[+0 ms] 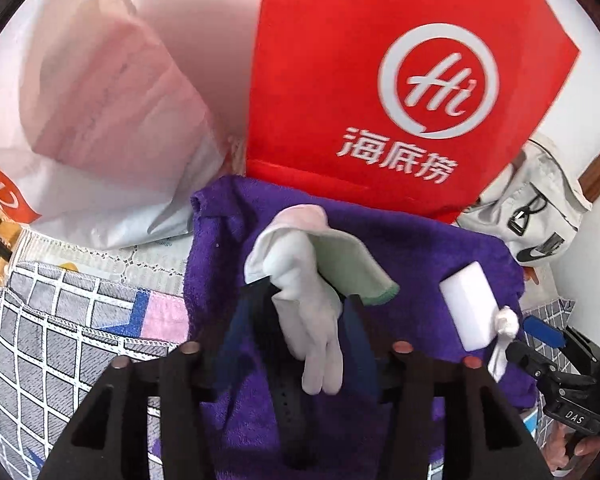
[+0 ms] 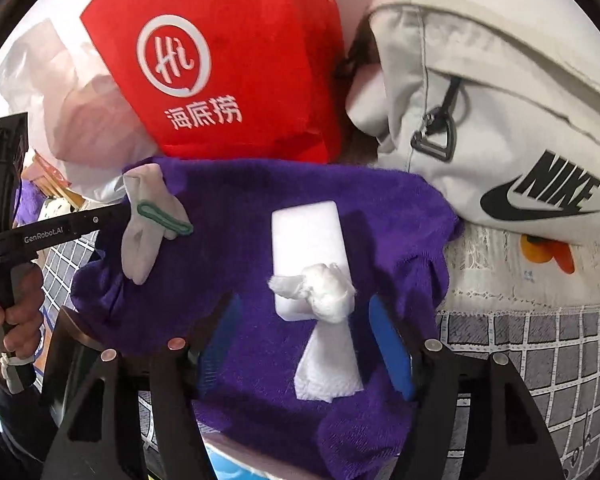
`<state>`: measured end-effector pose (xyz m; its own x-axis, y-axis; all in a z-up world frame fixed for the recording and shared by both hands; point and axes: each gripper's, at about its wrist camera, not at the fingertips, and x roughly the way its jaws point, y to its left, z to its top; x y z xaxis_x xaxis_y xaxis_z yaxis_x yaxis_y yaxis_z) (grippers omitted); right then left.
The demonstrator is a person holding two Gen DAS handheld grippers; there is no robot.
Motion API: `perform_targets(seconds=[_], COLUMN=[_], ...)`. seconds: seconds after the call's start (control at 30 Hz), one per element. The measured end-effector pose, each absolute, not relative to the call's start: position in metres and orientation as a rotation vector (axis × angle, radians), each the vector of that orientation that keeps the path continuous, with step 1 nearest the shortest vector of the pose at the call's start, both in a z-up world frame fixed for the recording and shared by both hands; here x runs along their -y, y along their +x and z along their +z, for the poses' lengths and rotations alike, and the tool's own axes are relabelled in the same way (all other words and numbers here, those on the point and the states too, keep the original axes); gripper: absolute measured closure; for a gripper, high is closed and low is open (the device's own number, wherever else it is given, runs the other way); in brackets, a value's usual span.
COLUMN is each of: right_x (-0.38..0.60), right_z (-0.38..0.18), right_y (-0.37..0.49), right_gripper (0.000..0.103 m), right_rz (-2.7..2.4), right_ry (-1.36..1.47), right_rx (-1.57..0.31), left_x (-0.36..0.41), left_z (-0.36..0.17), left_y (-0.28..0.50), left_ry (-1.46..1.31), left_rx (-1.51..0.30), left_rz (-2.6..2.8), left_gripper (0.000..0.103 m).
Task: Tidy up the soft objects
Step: 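Open both tools to drop the strap and tissue onto the purple towel, then move both tools back over the bed toward the remaining items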
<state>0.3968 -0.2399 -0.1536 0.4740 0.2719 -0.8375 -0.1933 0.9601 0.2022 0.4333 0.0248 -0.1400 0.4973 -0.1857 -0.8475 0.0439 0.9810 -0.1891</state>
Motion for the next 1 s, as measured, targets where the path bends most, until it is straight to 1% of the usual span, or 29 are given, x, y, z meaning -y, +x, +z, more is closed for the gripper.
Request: perform_targets(seconds=[0.07,0.17,0.2,0.27,0.47,0.6,0.8,1.0], right_x=[0.235,0.231,0.230,0.229,0.232,0.231,0.230,0.235], right_z=[-0.149,-0.136,-0.129,-0.121,-0.091,-0.079,-0.065,-0.065], right_y=[0.394,0.388,0.385,0.379,0.341,0.307,0.249,0.198], right_gripper=[0.036,0.036,0.034,0.031,0.027,0.027,0.027,0.027], right_rz=[0.288,0.290,0.293,0.289,0.278,0.296,0.305,0.308], right_ry=[0.076,0.057,0.057,0.059,0.059,0.077,0.062,0.090], right_rx=[-1.032,-0.999,-0.984,-0.974,-0.925,-0.900,-0.865,-0.861], left_x=[-0.022,-0.019,-0.021,-0.028,-0.049,-0.055,-0.057,-0.059], left_z=[-0.133,-0.117,-0.109,-0.095,-0.062,-0.049,-0.040,-0.048], left_y=[0.428,0.419,0.414,0.402,0.368,0.338,0.286,0.238], left_ry=[-0.137,-0.102,-0.097,-0.099,-0.108,-0.111,-0.089,-0.093], left_rx=[-1.034,-1.007,-0.986,-0.955,-0.908,-0.882,-0.867,-0.882], left_rz=[-0.140,-0.131,-0.128,-0.112,-0.079,-0.057,-0.057,-0.056], left_gripper=[0.052,0.045,0.042,0.039,0.039,0.039,0.039,0.039])
